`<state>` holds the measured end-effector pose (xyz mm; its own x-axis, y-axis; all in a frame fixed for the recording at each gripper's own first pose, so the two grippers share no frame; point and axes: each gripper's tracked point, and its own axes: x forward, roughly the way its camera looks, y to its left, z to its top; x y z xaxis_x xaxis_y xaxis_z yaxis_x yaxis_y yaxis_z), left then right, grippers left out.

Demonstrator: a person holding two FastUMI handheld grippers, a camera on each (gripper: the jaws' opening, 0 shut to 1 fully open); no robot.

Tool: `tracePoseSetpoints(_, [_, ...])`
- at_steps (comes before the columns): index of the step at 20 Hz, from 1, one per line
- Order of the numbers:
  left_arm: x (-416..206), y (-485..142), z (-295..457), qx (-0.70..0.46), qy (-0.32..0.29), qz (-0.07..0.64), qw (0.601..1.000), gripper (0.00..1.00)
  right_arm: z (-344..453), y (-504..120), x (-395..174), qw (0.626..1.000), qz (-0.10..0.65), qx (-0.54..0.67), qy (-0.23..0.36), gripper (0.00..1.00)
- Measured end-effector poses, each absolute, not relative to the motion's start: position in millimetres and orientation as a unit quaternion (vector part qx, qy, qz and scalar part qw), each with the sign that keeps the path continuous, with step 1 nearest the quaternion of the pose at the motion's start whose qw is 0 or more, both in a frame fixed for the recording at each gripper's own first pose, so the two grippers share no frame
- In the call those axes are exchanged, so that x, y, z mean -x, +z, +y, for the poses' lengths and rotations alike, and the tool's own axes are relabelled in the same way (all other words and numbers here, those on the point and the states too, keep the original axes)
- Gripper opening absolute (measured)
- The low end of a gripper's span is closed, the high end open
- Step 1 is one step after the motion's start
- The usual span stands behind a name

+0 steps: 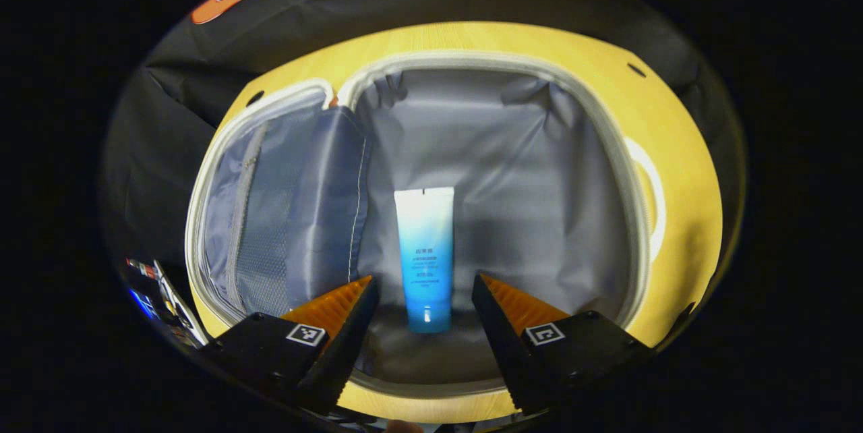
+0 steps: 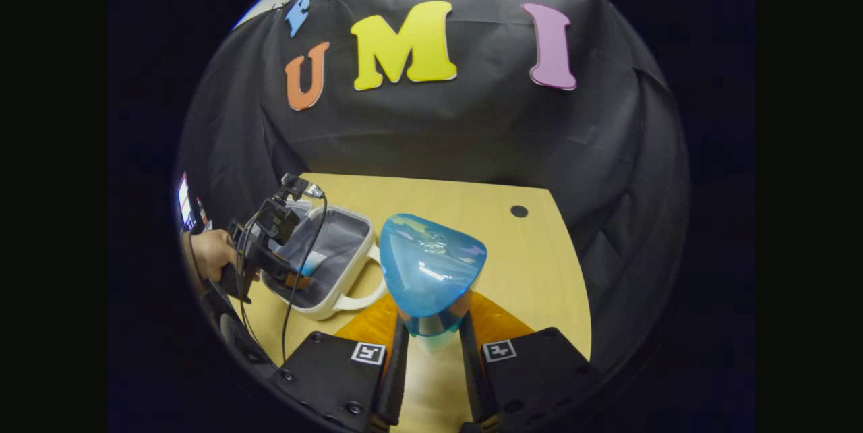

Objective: First open the suitcase, pack the skin care products into it, and then close the suitcase.

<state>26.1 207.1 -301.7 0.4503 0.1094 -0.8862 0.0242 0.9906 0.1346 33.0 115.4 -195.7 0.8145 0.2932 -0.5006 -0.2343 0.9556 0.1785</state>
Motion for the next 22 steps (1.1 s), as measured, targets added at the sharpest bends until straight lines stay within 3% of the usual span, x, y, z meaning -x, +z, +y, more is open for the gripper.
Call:
tracePoseSetpoints(1, [-25.2,-289.2,205.0,-0.060,0.025,0.501,0.863,0.92,124.3,-192.5,-35.3,0.951,0.268,-0.051,0.147,0.35])
tracePoseSetpoints(5, [-15.6,-211.7,203.6,-0.054,0.025,0.372,0.926,0.93,179.2,-180.1,-56.5,0.945,0.267,-0.042,0.184,0.35])
tracePoseSetpoints(10, [34.1,-131.5,234.8,-0.032,0.051,0.247,0.967,0.95,269.3,-173.2,-77.4,0.932,0.280,-0.053,0.224,0.35])
tracePoseSetpoints(11, [49.4,-117.9,243.2,-0.025,0.059,0.227,0.972,0.89,287.3,-179.5,-79.6,0.928,0.291,-0.056,0.227,0.35])
tracePoseSetpoints(12, [62.8,-106.0,251.7,-0.021,0.065,0.208,0.976,0.96,304.2,-187.4,-80.4,0.923,0.304,-0.058,0.228,0.35])
tracePoseSetpoints(13, [77.5,-95.7,259.4,-0.016,0.071,0.192,0.979,0.96,320.0,-198.1,-81.3,0.919,0.318,-0.060,0.227,0.35])
tracePoseSetpoints(16, [115.5,-68.6,276.2,0.000,0.077,0.159,0.984,0.96,354.0,-235.0,-77.1,0.902,0.373,-0.065,0.205,0.35])
tracePoseSetpoints(22, [132.5,-91.0,296.8,0.018,0.048,0.168,0.984,0.96,383.0,-297.2,-51.5,0.867,0.465,-0.062,0.168,0.36])
